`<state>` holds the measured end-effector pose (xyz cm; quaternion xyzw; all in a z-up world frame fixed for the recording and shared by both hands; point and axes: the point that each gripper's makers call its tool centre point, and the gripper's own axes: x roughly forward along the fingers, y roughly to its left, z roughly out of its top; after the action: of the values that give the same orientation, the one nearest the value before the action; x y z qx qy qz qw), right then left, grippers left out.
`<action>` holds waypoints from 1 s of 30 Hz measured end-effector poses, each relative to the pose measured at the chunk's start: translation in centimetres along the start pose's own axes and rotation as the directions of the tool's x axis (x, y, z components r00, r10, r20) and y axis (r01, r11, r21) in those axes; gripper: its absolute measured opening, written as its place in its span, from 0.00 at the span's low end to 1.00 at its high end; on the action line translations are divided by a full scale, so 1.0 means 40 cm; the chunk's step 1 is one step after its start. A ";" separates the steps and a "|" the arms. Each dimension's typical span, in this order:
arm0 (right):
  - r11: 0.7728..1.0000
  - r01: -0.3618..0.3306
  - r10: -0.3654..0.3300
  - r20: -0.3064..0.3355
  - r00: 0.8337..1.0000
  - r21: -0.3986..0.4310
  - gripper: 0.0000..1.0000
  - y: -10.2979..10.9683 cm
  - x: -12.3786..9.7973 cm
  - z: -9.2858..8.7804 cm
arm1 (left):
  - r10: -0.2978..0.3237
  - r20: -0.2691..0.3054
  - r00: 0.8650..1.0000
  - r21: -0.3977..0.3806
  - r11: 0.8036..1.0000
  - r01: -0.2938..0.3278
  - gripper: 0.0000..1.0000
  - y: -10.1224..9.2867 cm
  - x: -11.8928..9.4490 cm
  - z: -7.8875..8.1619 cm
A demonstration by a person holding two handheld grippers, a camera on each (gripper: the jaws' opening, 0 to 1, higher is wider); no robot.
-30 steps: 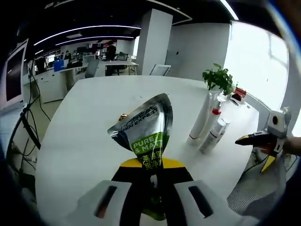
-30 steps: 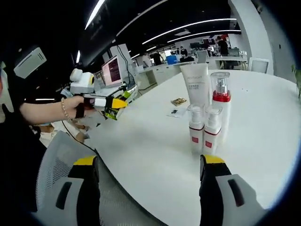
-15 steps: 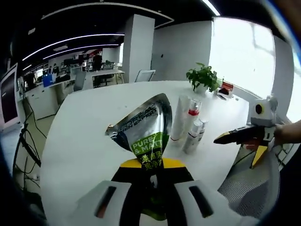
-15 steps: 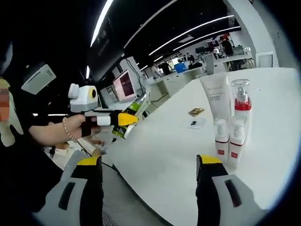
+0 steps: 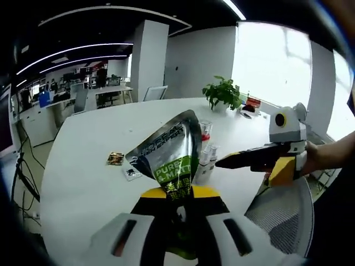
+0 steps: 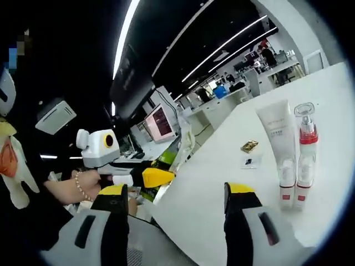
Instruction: Arrange the skincare products in the storage area until every visible bottle or jar stands upright without overlapping.
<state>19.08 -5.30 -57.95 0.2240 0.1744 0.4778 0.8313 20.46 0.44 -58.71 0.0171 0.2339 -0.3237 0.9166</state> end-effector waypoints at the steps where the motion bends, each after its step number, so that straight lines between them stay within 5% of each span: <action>1: 0.999 -0.035 0.034 0.017 0.999 0.035 0.59 0.013 0.005 0.007 | -0.008 0.002 1.000 0.002 1.000 0.008 0.07 -0.004 0.000 0.002; 3: 0.994 -0.075 0.071 0.040 0.997 0.085 0.46 0.028 0.014 0.017 | -0.025 -0.001 1.000 0.022 0.999 0.025 0.07 -0.018 0.000 0.005; 15: 0.976 -0.072 0.041 0.152 0.987 0.205 0.33 0.018 0.061 0.068 | -0.065 0.001 0.998 0.038 0.997 0.065 0.07 -0.059 -0.008 0.015; 23: 0.963 -0.096 0.051 0.178 0.983 0.252 0.17 0.028 0.087 0.072 | -0.077 -0.007 0.997 0.025 0.997 0.077 0.08 -0.064 -0.004 0.013; 30: 0.961 -0.049 0.005 0.163 0.987 0.271 0.14 0.019 0.100 0.053 | -0.057 -0.039 0.998 0.038 0.998 0.058 0.12 -0.042 0.009 -0.013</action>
<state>21.53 -1.93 -56.07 0.3769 0.1683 0.4409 0.7970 19.47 -0.97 -59.13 0.0345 0.2452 -0.3542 0.9018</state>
